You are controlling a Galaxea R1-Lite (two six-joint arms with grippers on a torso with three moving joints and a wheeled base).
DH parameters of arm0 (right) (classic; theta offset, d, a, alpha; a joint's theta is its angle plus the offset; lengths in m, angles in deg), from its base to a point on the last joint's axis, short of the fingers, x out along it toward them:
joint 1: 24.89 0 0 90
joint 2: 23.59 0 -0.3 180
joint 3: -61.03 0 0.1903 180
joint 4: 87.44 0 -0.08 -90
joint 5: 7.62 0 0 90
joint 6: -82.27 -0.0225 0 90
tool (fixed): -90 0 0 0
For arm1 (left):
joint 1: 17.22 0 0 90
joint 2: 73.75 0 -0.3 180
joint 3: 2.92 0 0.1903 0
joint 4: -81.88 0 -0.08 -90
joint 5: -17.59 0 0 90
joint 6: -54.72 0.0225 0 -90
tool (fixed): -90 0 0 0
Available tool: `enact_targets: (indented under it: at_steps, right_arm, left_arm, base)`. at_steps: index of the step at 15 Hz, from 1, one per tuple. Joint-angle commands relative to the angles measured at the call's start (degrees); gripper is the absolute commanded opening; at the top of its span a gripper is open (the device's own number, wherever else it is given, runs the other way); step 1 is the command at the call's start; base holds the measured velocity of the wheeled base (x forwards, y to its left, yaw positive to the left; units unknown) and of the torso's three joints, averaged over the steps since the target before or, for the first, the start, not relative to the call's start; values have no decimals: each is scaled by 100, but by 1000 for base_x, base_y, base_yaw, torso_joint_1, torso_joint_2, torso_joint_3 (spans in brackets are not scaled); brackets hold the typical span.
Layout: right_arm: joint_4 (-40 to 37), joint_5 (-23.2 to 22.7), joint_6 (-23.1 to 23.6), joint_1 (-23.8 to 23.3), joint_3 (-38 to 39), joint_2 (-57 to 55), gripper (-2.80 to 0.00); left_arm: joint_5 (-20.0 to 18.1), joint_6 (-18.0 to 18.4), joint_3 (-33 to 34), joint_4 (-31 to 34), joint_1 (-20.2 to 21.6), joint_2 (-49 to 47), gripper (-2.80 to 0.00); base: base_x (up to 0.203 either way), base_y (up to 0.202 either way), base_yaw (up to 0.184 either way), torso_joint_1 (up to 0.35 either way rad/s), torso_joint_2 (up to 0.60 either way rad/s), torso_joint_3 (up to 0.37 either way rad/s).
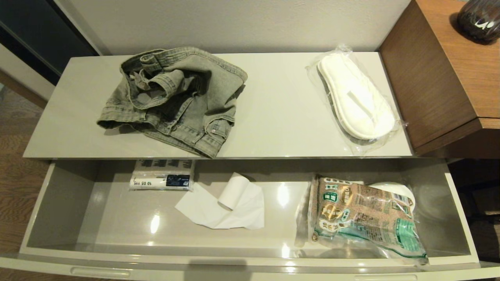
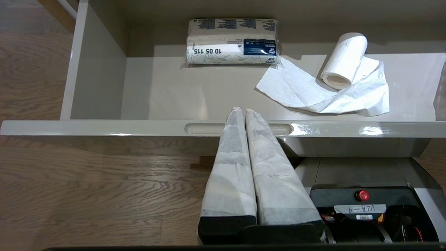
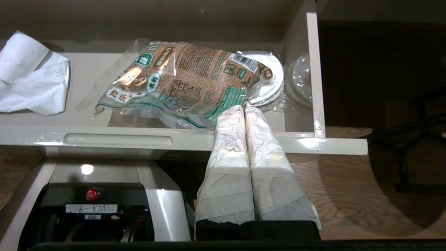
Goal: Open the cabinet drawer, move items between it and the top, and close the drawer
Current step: Close the drawer
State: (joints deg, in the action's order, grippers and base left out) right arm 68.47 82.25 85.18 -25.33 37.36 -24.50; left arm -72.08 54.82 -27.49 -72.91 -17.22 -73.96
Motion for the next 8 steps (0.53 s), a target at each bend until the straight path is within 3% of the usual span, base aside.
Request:
enact_targets:
  at_steps: [1,4,8]
  right_arm:
    - [-248,-1,-32,0,-81,2,-280]
    - [-870,-14,-152,-1,-791,-97,-280]
    - [-3128,-306,-1214,136,-4298,-954,-280]
  left_arm:
    - [2,-1,-2,0,0,3,-280]
    - [2,-1,6,0,0,3,-280]
    - [2,-1,-2,0,0,3,-280]
  base:
    - [0,0,0,0,0,0]
    - [0,0,0,0,0,0]
    - [0,0,0,0,0,0]
